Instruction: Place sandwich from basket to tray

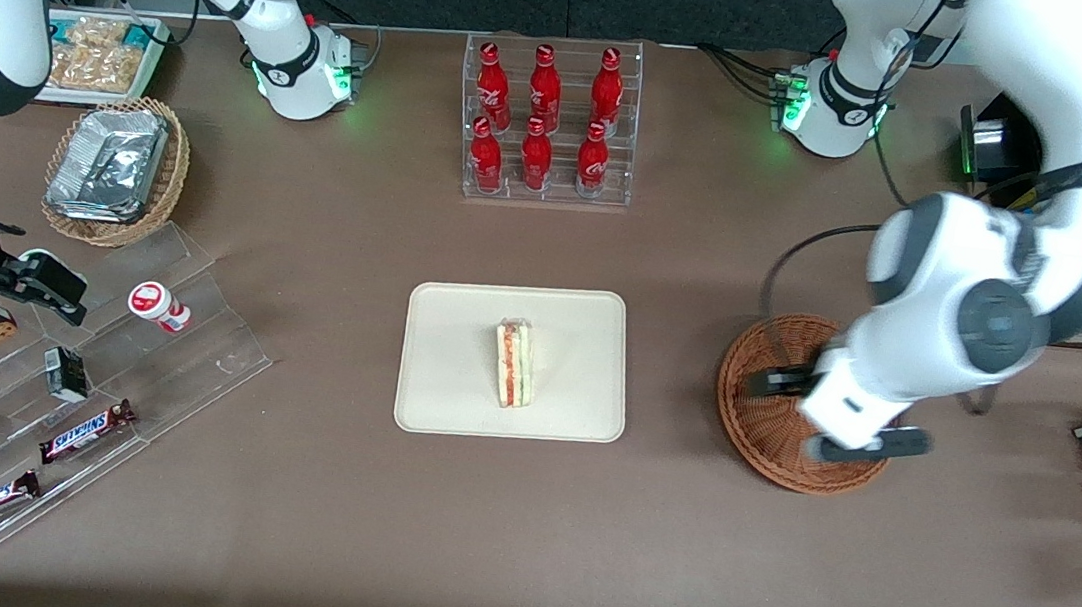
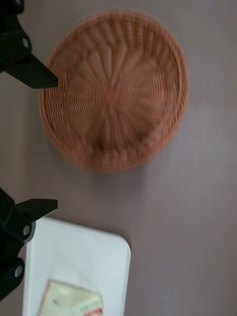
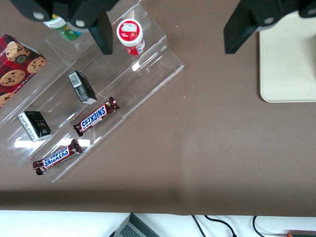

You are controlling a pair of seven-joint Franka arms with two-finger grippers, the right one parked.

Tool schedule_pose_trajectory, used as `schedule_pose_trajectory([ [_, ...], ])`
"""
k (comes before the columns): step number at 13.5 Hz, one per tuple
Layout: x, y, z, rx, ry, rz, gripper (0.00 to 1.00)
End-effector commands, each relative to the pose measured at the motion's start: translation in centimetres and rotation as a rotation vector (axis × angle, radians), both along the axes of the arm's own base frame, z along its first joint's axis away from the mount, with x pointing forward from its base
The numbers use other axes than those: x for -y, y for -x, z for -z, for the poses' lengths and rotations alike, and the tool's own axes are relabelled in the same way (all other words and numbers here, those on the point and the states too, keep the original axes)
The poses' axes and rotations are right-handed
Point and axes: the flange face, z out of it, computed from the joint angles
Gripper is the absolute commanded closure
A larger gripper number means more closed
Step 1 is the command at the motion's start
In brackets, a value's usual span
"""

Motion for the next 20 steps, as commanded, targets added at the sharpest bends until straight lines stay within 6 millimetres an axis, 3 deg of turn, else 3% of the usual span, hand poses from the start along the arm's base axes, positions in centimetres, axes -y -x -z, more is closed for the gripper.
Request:
schedule_pose_trajectory([
  [1,-6.5,3.4,-3.1,0.01,0.026,0.06,0.01],
  [4,-11.9,5.4,-8.3,0.015,0.019,0.082,0.01],
  [7,-13.9,7.6,-14.0,0.031,0.01,0.065,0.0],
  [10,-14.1,8.4,-19.3,0.039,-0.032,0.07,0.0],
  [15,-13.8,9.1,-21.5,0.051,-0.092,0.09,0.0],
  [20,-12.5,9.3,-21.7,0.044,-0.099,0.12,0.0],
])
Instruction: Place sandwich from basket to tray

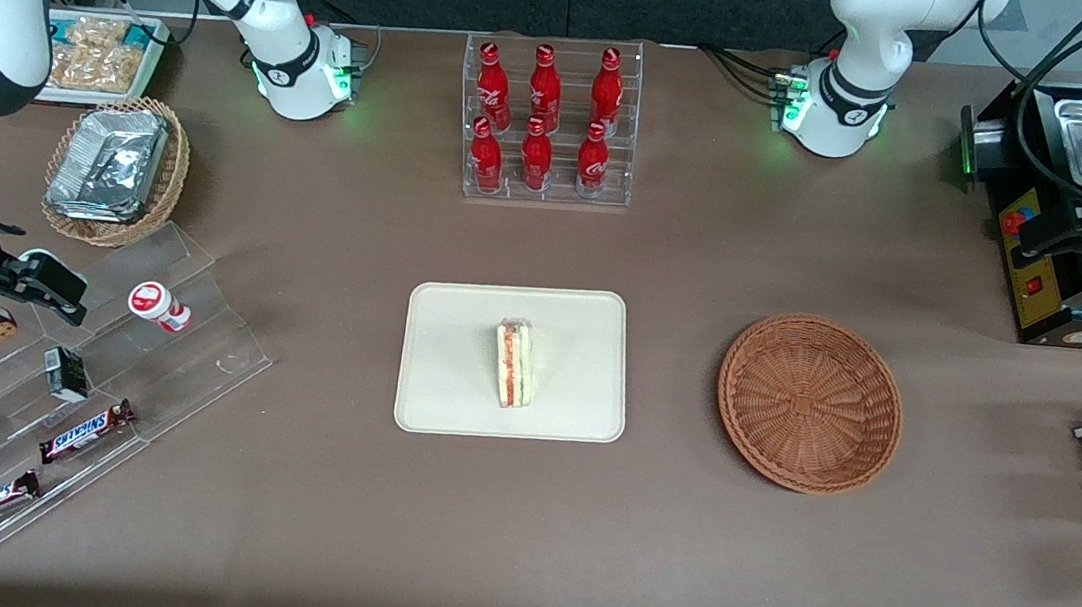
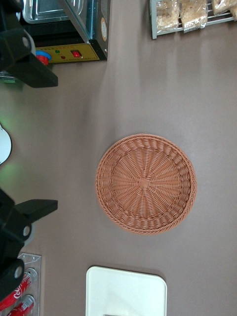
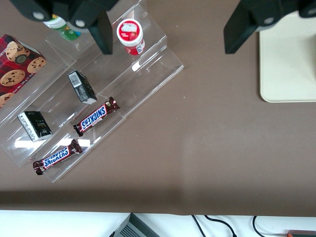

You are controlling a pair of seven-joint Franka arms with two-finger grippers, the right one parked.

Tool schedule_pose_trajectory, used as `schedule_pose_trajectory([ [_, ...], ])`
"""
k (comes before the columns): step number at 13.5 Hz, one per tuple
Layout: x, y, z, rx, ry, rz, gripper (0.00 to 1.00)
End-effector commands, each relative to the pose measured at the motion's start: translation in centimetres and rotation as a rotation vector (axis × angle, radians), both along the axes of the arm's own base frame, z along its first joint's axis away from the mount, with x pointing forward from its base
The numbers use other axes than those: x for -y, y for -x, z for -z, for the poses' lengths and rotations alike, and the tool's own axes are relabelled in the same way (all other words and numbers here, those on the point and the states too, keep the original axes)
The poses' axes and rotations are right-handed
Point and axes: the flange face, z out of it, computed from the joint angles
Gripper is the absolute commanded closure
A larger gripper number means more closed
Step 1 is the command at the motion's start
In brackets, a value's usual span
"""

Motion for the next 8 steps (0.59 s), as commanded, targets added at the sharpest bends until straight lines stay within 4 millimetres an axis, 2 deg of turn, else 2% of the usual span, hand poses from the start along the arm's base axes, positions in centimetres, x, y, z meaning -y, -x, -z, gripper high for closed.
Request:
schedule_pose_trajectory([
  [1,0.63,0.26,-0.61,-0.011,-0.019,0.025,0.0],
  [8,-0.14,0.13,-0.18,-0.019,-0.015,0.081,0.0],
])
